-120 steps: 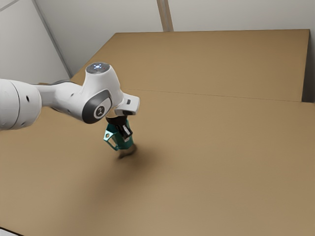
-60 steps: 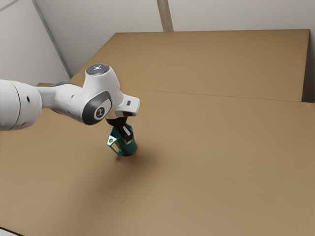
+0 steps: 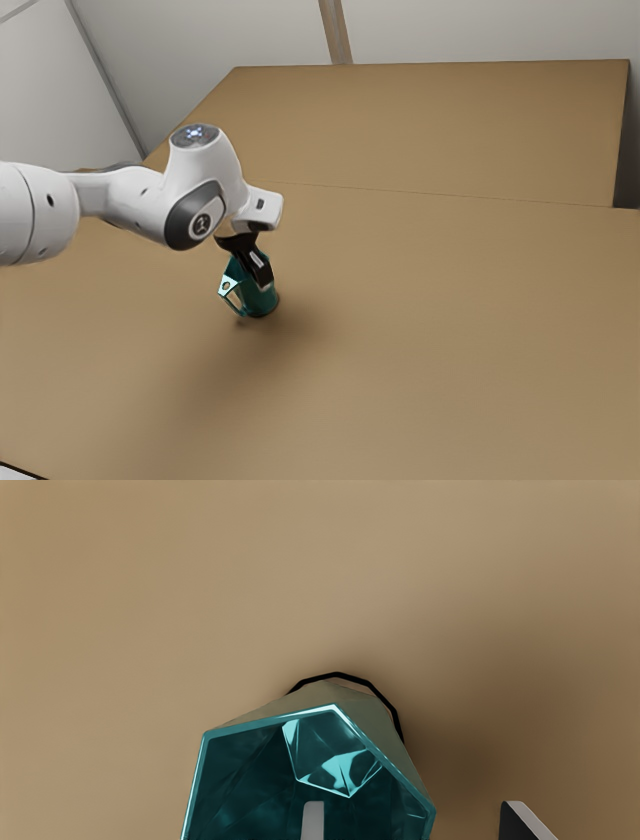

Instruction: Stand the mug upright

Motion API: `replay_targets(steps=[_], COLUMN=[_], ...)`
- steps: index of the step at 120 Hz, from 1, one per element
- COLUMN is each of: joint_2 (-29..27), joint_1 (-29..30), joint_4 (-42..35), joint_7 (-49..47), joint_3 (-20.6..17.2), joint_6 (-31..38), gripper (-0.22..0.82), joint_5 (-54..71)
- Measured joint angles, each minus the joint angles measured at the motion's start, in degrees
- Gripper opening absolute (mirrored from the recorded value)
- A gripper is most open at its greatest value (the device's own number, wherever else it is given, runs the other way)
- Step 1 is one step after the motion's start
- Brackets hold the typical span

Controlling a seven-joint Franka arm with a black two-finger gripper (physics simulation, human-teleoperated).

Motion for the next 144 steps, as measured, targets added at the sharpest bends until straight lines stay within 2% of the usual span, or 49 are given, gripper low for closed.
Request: replay_targets(steps=[65, 76, 96, 122, 144], joint_2=[-3.22, -3.21, 0.76, 8.01, 8.66], joint_1=[-0.32, -0.36, -0.1, -0.2, 0.76], joint_4=[2.29, 5.77, 18.68, 34.6, 37.58], joint_7=[-0.62, -0.68, -1.7, -4.88, -7.41], joint_3=[-0.08, -0.1, -0.17, -0.14, -0.21], joint_6=[-1.24, -3.09, -11.67, -25.29, -33.19], gripper=[0.37, 0.45, 0.53, 0.58, 0.59], joint_5=[-0.13, -0.59, -2.46, -6.69, -8.67])
